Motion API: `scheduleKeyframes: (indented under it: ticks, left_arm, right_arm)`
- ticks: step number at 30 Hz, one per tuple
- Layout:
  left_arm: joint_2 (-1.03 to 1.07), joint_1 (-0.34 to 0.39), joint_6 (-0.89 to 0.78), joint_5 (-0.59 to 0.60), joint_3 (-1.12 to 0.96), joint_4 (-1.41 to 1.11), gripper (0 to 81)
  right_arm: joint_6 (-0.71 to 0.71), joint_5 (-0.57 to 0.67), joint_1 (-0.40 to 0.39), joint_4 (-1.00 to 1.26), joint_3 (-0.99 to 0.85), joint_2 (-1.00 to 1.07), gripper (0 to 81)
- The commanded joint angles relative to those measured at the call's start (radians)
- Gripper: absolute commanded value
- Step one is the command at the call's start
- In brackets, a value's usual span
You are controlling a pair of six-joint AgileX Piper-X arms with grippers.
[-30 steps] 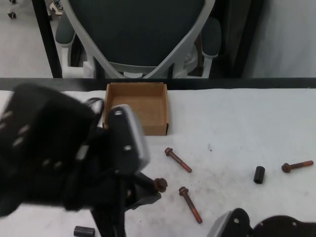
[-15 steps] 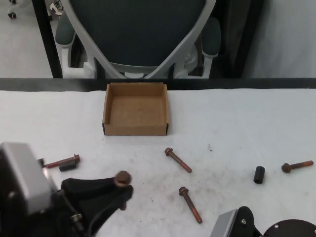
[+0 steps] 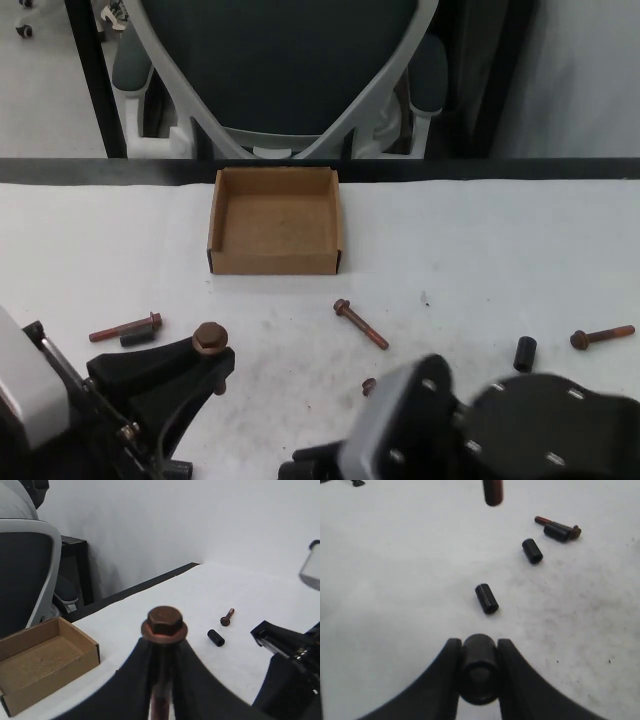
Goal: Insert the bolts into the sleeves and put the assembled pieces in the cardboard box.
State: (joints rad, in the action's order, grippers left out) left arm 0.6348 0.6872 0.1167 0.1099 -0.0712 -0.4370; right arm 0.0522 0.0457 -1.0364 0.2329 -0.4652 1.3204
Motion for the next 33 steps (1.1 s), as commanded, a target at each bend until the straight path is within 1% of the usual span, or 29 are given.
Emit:
scheduleKeyframes:
  ticks: [1,6,9,11,13,15,17,18,19,20,24,27,33]
  left_arm:
    - [-0.012,-0.002,0.026,-0.012,-0.002,-0.019,0.8]
    - [-0.012,-0.002,0.035,-0.012,-0.002,-0.016,0.8]
    - [-0.012,-0.002,0.035,-0.012,-0.002,-0.016,0.8]
    - [-0.012,-0.002,0.035,-0.012,-0.002,-0.016,0.8]
    - [-0.012,-0.002,0.035,-0.012,-0.002,-0.016,0.8]
    - [-0.012,-0.002,0.035,-0.012,-0.002,-0.016,0.8]
    - [-0.012,-0.002,0.033,-0.012,-0.002,-0.016,0.8]
    - [-0.012,-0.002,0.033,-0.012,-0.002,-0.016,0.8]
    - [-0.012,-0.002,0.033,-0.012,-0.002,-0.016,0.8]
    - [-0.012,-0.002,0.033,-0.012,-0.002,-0.016,0.8]
    - [-0.012,-0.002,0.033,-0.003,-0.002,-0.016,0.8]
    - [-0.012,-0.002,0.03,0.019,-0.002,-0.016,0.8]
    - [-0.012,-0.002,0.023,0.019,-0.002,-0.016,0.8]
  right_arm:
    - [0.018,-0.004,0.022,-0.091,-0.066,0.063,0.2]
    - [0.08,-0.002,0.042,-0.265,-0.154,0.163,0.2]
    - [0.085,-0.002,0.047,-0.353,-0.188,0.208,0.1]
    - [0.087,0.003,0.048,-0.386,-0.201,0.226,2.2]
    - [0.087,0.024,0.048,-0.402,-0.208,0.234,10.3]
    - [0.091,0.029,0.05,-0.402,-0.208,0.235,22.5]
    - [0.115,0.024,0.05,-0.402,-0.208,0.235,39.6]
    - [0.13,0.011,0.05,-0.402,-0.208,0.235,46.3]
    - [0.141,-0.004,0.05,-0.402,-0.208,0.235,49.4]
    - [0.151,-0.006,0.05,-0.402,-0.208,0.235,50.1]
    - [0.151,-0.003,0.05,-0.402,-0.208,0.235,46.0]
    - [0.151,-0.003,0.05,-0.412,-0.208,0.235,45.8]
    - [0.141,-0.003,0.05,-0.525,-0.208,0.235,45.8]
